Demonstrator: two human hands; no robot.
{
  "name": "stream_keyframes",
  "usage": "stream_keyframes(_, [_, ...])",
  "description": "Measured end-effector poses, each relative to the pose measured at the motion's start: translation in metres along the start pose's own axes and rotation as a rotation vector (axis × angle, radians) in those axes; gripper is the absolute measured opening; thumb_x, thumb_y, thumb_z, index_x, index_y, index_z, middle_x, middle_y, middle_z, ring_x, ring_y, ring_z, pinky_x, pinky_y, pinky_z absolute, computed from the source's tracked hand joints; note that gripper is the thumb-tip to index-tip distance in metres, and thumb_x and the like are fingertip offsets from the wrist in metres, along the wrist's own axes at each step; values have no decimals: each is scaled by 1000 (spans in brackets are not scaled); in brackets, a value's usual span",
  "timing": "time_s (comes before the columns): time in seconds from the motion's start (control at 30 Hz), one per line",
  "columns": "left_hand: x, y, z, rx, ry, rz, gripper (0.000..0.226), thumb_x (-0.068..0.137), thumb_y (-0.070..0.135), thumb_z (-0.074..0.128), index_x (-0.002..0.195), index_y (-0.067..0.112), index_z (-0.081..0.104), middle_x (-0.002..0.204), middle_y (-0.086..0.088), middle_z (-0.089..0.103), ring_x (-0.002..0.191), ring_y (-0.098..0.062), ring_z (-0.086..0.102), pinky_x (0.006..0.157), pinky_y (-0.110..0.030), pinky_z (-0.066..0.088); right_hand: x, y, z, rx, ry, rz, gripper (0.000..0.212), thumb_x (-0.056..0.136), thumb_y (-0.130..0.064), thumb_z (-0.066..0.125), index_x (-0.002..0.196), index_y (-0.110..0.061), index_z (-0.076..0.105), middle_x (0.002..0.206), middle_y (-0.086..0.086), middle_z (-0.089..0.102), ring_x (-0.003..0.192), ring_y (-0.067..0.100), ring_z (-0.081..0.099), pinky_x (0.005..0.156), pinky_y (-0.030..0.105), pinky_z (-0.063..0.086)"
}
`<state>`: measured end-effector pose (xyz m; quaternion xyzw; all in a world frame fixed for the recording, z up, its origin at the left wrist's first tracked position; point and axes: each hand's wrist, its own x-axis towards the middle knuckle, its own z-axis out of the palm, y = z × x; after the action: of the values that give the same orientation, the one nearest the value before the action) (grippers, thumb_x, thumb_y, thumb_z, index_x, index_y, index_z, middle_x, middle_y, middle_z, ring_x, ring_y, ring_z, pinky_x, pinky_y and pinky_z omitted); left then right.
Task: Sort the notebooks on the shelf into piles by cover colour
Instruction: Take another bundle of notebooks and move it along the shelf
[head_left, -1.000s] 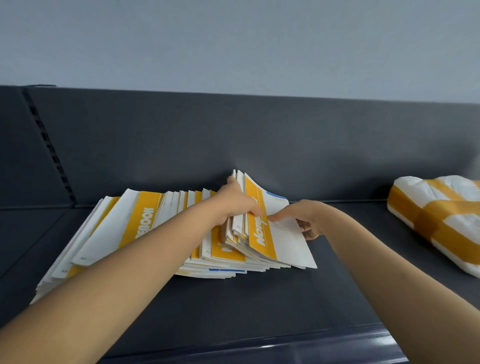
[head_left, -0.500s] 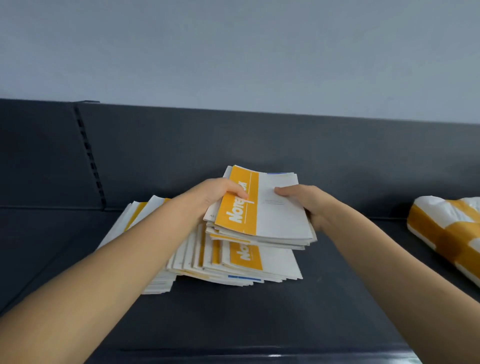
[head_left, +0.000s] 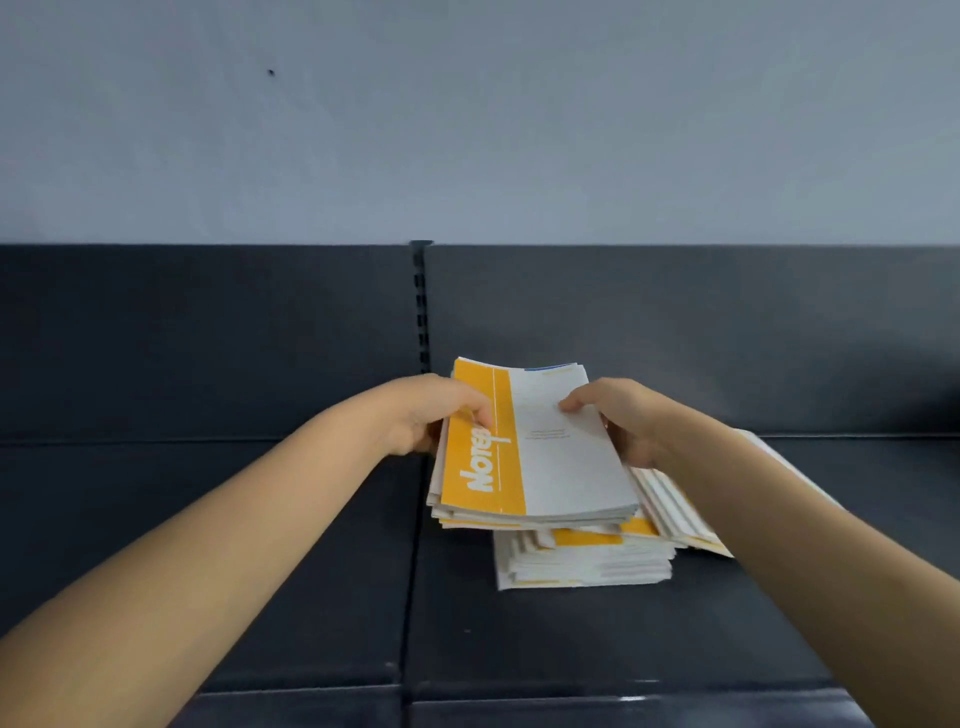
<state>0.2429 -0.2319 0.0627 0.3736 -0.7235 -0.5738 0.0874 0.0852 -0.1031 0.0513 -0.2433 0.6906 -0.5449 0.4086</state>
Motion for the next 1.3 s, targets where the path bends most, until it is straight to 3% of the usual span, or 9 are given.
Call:
stream_keyframes(0.17, [-10,-34,-71,-13,-2,-106,28,84,2,66,111,7,62,106,-12,70,97,-27,68,84,-39,56,6,2,56,-67,-36,80,10,89,-4,53,99,-5,55,86,11,56,70,24,58,54,31,50])
stream_keyframes(0.3, [-15,-64,-112,-64,38,-144,38,83,1,68,120,7,61,112,-14,69,100,-28,68,81,-40,57,21,0,92,-33,-145,97,15,89,2,52,102,-3,57,94,14,56,81,27,61,64,44,57])
stream_keyframes(0.57, [-36,-112,-202,-96,83,-168,38,83,0,67,119,8,62,114,-14,69,101,-27,68,77,-38,57,36,-6,190,-41,-219,134,19,87,6,56,103,-2,61,102,15,64,87,29,66,63,46,58])
stream_keyframes(0.73, [-43,-149,-284,-80,72,-151,36,83,1,67,119,8,62,115,-14,69,104,-28,67,83,-40,56,41,-7,278,-41,-204,103,18,86,6,58,102,-3,61,98,13,65,82,27,67,60,42,58])
stream_keyframes(0.93, [-47,-192,-385,-62,32,-163,39,82,3,69,120,7,61,112,-14,70,101,-28,68,75,-38,57,49,-11,389,-15,-141,144,19,86,5,60,103,-1,61,90,13,66,80,27,67,56,39,59])
stream_keyframes(1.13, [-53,-215,-452,-47,8,-162,39,82,4,69,120,6,61,111,-13,71,100,-27,69,78,-38,57,54,-18,462,-29,-106,148,17,84,7,59,99,-2,61,93,15,66,84,30,68,62,43,58])
stream_keyframes(1.3, [-59,-233,-493,-52,82,-145,35,83,4,69,118,5,63,110,-13,71,99,-26,69,77,-36,56,71,-26,509,-75,-160,121,22,85,8,56,104,-2,60,100,16,66,89,31,67,67,44,57])
